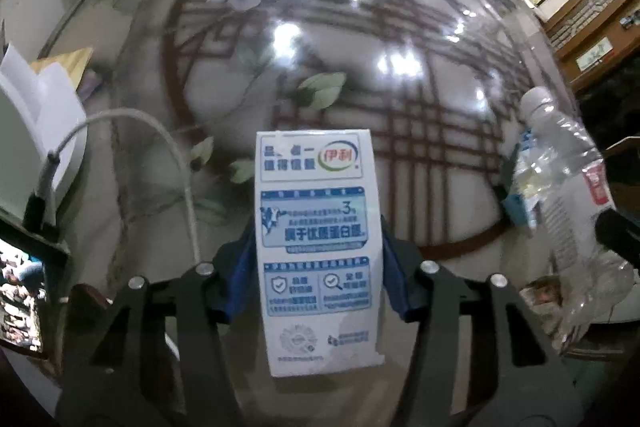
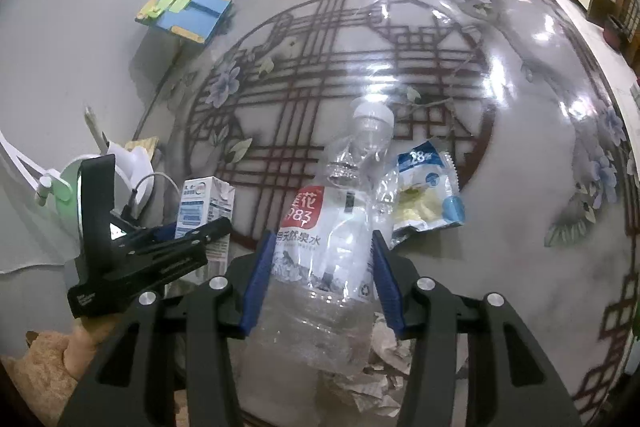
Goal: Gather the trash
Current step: 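Carry the white milk carton and clear water bottle to the red bin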
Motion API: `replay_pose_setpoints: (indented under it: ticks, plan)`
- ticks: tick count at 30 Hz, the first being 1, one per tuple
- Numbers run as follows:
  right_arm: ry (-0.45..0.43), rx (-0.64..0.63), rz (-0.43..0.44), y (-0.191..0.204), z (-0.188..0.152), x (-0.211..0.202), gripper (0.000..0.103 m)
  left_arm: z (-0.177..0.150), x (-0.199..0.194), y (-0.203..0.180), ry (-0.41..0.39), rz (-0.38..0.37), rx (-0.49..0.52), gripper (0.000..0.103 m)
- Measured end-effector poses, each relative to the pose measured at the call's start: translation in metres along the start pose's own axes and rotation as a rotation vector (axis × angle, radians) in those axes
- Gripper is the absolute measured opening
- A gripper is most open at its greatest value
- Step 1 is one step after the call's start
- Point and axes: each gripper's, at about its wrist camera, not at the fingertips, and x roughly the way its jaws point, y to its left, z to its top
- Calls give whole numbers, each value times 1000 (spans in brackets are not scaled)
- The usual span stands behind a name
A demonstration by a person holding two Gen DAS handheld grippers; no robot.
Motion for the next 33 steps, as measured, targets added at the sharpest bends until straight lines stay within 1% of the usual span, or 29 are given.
replay_pose_setpoints:
  ticks: [2, 5, 11, 15, 20, 26, 33]
  plan:
    - [-32, 5, -19, -3, 2, -7, 46, 8, -6, -11, -26, -15, 22, 52]
    - [-102, 37, -45, -14, 5, -25, 46, 25, -20, -36, -80, -44, 67, 51]
    - [-223, 111, -105, -41, 8, -63, 45, 58, -53, -106, -195, -131, 215, 51]
    - [-272, 162, -142, -64, 4, -88, 45, 73, -69, -149, -240, -192, 302, 51]
    - [-325, 250, -171, -91, -6, -113, 45, 87, -81, -194, -270, -244, 388, 51]
    - [-370, 338, -204, -125, -19, -137, 45, 87, -93, -239, -295, -294, 473, 51]
    - [-401, 390, -218, -146, -27, -151, 45, 83, -97, -267, -292, -319, 522, 51]
